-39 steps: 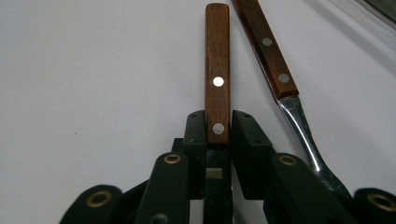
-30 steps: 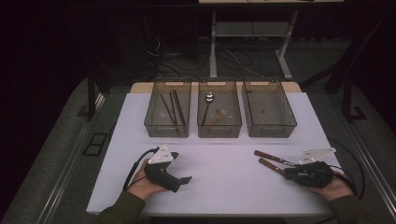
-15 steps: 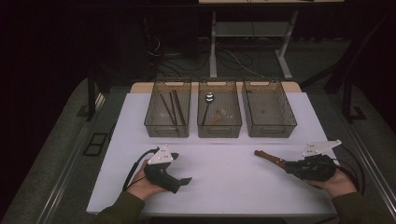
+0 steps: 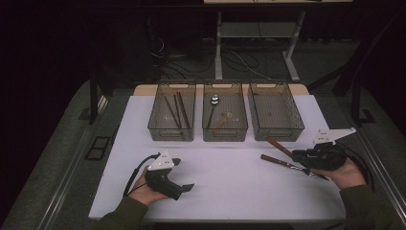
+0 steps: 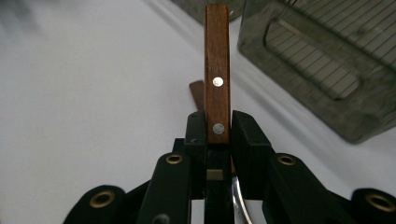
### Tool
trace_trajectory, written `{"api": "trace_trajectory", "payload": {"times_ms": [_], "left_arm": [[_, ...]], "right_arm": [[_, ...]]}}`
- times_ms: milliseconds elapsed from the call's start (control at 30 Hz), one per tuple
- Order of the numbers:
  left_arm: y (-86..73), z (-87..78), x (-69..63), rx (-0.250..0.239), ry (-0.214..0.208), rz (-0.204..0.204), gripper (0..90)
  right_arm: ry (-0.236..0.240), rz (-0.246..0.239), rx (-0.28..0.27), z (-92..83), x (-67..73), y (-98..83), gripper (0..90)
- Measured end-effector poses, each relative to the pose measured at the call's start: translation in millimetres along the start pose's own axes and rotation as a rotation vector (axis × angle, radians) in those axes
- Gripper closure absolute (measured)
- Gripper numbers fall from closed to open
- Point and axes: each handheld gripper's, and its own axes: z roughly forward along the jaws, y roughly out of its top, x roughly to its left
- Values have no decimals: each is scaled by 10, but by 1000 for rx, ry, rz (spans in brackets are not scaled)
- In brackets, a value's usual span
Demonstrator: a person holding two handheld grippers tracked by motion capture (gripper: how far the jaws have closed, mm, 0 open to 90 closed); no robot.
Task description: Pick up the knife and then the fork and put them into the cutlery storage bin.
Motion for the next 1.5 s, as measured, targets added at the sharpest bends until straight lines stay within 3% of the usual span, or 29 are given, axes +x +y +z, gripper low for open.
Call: {"api": "trace_trajectory", "payload": {"times_ms": [367, 633, 800, 1067, 1500], "left_arm": [[6, -24, 12, -13, 0, -3, 0], [10, -13, -2, -20, 0, -1, 0], [10, -16, 7, -22, 5, -9, 0], [12, -13, -9, -21, 2, 0, 0], [16, -29, -18, -26, -2, 14, 0]], "right_arm": [[-32, 22, -26, 47, -160, 295, 767], [-86, 53, -62, -24, -366, 575, 767], [-131, 101, -76, -29, -523, 755, 767], [-201, 136, -46, 201, -727, 1006, 767], [-219, 186, 31, 714, -1019, 1197, 767]]}}
